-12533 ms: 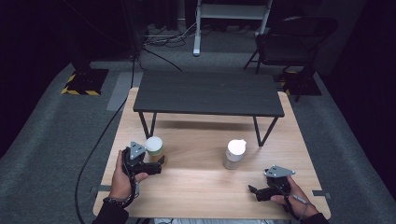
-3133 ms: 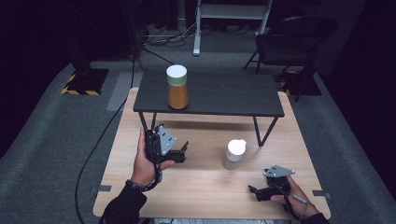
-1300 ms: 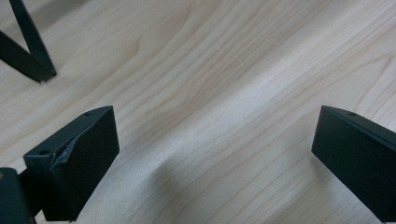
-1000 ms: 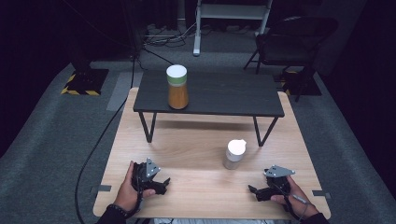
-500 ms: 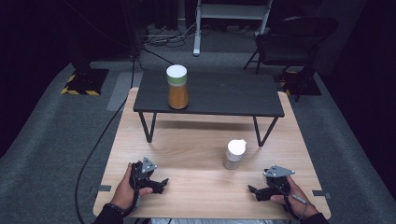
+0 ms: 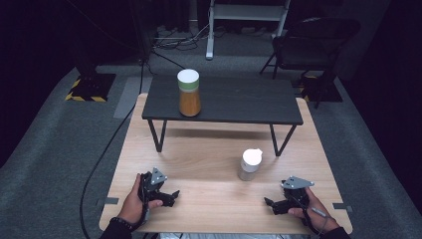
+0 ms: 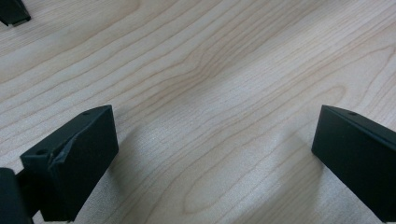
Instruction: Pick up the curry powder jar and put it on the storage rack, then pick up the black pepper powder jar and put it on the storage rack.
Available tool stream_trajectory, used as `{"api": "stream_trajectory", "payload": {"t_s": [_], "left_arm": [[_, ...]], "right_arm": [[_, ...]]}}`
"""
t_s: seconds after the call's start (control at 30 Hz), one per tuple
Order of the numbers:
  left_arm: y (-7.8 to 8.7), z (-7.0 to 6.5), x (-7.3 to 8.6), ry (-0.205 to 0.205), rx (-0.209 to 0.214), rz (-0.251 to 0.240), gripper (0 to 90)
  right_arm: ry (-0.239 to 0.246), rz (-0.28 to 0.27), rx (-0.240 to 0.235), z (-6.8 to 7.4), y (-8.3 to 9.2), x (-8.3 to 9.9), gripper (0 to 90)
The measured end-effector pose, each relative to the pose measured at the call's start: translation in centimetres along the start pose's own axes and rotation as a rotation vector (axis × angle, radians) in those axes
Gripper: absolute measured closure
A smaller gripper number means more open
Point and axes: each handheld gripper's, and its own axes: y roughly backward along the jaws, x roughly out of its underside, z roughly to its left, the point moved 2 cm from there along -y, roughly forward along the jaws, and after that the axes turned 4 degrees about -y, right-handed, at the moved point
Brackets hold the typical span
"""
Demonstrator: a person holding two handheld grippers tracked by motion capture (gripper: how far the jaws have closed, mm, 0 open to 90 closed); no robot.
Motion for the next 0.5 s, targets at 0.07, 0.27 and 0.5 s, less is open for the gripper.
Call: {"api": "stream_trajectory", "payload": {"t_s": [0.07, 0.27, 0.5], "left_arm": [[0.00, 0.02, 0.00, -0.001, 0.001, 0.000, 0.4], [-0.01, 0.05, -0.01, -0.002, 0.002, 0.000, 0.4], [-0.01, 0.06, -0.01, -0.004, 0.003, 0.000, 0.4]], "right_arm": [[0.000, 0.000, 0.000, 0.00, 0.00, 0.00, 0.2], [0.000, 0.000, 0.000, 0.01, 0.00, 0.00, 0.2], [0.000, 0.000, 0.000, 0.00, 0.00, 0.00, 0.2]]}}
